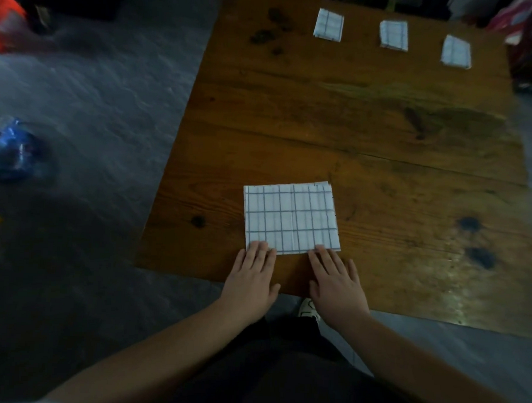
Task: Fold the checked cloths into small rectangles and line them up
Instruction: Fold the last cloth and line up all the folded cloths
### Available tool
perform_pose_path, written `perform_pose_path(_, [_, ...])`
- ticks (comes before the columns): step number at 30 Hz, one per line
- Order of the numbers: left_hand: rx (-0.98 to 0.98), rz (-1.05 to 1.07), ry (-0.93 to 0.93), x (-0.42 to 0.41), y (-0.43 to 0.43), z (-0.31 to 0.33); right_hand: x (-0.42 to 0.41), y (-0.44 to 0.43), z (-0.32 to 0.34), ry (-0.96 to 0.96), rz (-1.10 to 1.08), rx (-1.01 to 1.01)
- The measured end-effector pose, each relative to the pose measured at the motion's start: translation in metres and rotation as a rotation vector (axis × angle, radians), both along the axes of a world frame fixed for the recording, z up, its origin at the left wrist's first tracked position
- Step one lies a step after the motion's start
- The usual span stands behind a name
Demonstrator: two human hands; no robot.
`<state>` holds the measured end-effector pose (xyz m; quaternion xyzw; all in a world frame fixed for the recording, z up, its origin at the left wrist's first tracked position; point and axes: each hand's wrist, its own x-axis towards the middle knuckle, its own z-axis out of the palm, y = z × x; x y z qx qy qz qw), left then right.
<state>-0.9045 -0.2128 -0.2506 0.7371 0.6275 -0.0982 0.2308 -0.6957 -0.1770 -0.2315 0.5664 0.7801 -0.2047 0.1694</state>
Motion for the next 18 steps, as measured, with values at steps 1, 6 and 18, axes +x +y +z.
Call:
perform_pose_path(1, [0.014, -0.001, 0.006, 0.002, -0.002, 0.001, 0.000, 0.000, 0.000, 0.010, -0.001, 0.011])
perform_pose_path(6, [0.078, -0.032, -0.018, 0.020, -0.003, 0.003, -0.003, 0.003, -0.006, 0.067, 0.124, 0.026])
perform_pose_path(18, [0.064, 0.047, 0.000, 0.020, -0.008, -0.009, 0.007, 0.015, -0.009, 0.002, 0.145, 0.007])
